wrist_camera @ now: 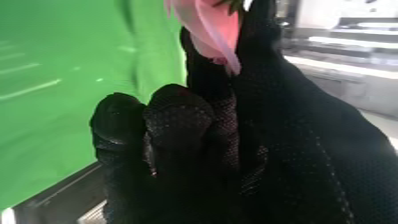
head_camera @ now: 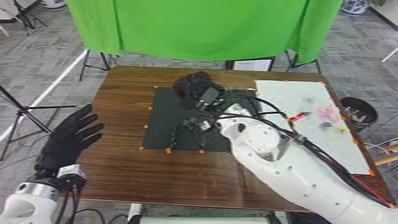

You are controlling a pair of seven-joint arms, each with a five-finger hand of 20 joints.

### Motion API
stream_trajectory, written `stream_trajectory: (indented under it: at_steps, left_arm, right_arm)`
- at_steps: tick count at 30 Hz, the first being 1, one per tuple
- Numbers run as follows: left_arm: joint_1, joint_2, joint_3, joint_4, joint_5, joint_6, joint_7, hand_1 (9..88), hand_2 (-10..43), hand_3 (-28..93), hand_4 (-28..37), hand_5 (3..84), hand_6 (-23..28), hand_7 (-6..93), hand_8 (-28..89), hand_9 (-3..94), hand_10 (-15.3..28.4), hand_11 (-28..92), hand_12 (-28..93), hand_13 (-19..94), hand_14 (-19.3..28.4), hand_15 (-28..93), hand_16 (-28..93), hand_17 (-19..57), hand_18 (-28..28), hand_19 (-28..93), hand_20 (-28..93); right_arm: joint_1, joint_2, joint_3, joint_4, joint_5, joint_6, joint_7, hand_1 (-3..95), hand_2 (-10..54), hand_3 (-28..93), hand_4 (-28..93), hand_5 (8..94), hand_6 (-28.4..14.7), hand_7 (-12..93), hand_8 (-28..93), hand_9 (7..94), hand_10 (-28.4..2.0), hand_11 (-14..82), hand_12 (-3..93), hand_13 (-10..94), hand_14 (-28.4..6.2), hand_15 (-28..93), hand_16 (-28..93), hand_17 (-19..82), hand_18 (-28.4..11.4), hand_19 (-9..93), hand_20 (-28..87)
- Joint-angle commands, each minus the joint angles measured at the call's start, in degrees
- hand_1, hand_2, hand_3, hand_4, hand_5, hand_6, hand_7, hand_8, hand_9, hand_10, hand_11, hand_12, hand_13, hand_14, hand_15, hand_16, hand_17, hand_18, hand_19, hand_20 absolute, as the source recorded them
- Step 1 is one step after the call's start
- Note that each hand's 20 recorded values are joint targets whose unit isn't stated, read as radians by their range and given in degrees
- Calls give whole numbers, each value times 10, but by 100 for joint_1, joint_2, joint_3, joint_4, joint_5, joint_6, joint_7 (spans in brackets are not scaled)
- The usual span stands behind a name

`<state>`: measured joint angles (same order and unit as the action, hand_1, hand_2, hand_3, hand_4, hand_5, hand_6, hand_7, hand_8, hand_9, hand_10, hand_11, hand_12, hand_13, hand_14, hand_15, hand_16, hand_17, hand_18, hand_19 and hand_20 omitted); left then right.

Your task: Arrange flowers

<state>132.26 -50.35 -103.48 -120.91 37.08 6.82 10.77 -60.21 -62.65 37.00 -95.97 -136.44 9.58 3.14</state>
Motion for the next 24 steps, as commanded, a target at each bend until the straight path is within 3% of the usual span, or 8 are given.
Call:
stream_trajectory:
  at_steps: [1, 4, 16, 24]
  left_arm:
    - [-100, 103, 99, 76, -42, 71, 34, 254, -14, 683, -246, 254, 23, 185, -96, 227, 104, 182, 187, 194, 150, 290, 13, -94, 230, 405, 84]
    - [-195, 146, 169, 123, -22, 26, 15, 257, -12, 679, -240, 253, 23, 182, -92, 227, 104, 177, 193, 194, 148, 282, 20, -94, 230, 404, 86]
    - [-361, 220, 311, 186, 5, 58, -14, 261, -9, 673, -230, 252, 25, 172, -84, 224, 102, 156, 206, 193, 142, 249, 41, -92, 226, 396, 93]
    - [-388, 222, 352, 207, -4, 46, -20, 263, -10, 674, -231, 255, 27, 171, -84, 224, 107, 154, 209, 192, 145, 250, 43, -91, 226, 395, 95]
  right_arm:
    - [13, -669, -710, 495, -448, -178, -254, 467, -95, 904, -283, 704, 34, 497, 76, 873, -26, 176, 549, 725, -38, 731, 420, 365, -191, 892, 554]
    - [101, -748, -936, 683, -538, -126, -128, 470, -95, 900, -283, 710, 31, 487, 77, 873, -31, 175, 551, 724, -39, 731, 424, 364, -191, 893, 555]
    - [411, -1047, -1423, 1255, -914, 373, 468, 488, -95, 882, -283, 702, 24, 482, 77, 864, -37, 177, 547, 719, -44, 741, 427, 364, -193, 894, 558]
    - [361, -1067, -1342, 1234, -1025, -21, 571, 477, -95, 844, -283, 658, 30, 501, 49, 839, -33, 160, 524, 698, -48, 760, 403, 353, -188, 896, 561]
